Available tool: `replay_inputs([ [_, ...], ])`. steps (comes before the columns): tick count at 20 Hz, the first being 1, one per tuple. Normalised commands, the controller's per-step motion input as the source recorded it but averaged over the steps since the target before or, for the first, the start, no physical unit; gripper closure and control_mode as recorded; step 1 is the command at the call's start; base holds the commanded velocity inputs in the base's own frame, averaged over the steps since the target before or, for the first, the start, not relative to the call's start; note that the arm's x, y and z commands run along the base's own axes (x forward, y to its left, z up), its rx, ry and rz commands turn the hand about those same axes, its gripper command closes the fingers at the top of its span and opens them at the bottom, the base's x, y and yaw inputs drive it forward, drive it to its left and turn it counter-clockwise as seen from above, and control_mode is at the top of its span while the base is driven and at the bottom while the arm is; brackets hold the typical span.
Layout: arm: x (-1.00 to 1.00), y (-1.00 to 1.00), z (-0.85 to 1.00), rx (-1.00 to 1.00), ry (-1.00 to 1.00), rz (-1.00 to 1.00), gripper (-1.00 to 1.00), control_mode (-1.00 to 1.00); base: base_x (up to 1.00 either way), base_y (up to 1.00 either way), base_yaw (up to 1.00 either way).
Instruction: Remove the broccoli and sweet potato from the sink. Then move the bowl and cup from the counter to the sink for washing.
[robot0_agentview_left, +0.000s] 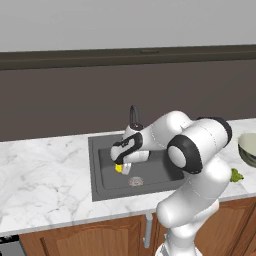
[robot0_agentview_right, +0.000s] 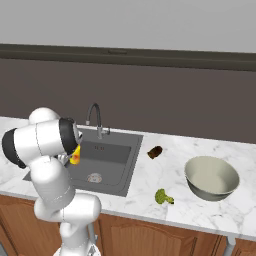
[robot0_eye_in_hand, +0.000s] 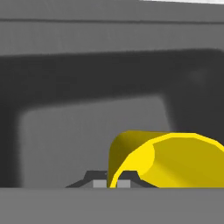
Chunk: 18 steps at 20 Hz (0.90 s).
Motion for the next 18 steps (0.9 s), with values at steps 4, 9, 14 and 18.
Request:
replay_inputs([
  [4,0.07,0.09,-0.10,-0.01,0.00,0.10,1.00,-1.00,0.00,0.00,0.00],
  [9,0.08,0.05,-0.14,0.00,0.00,0.10,1.00,-1.00,0.00,0.00,0.00],
  [14,0.12,0.01,-0.13,-0.01,0.00,0.11,1.00,-1.00,0.00,0.00,0.00],
  [18,0.12,0.03,-0.15,-0.03,0.00,0.12,1.00,-1.00,0.00,0.00,0.00],
])
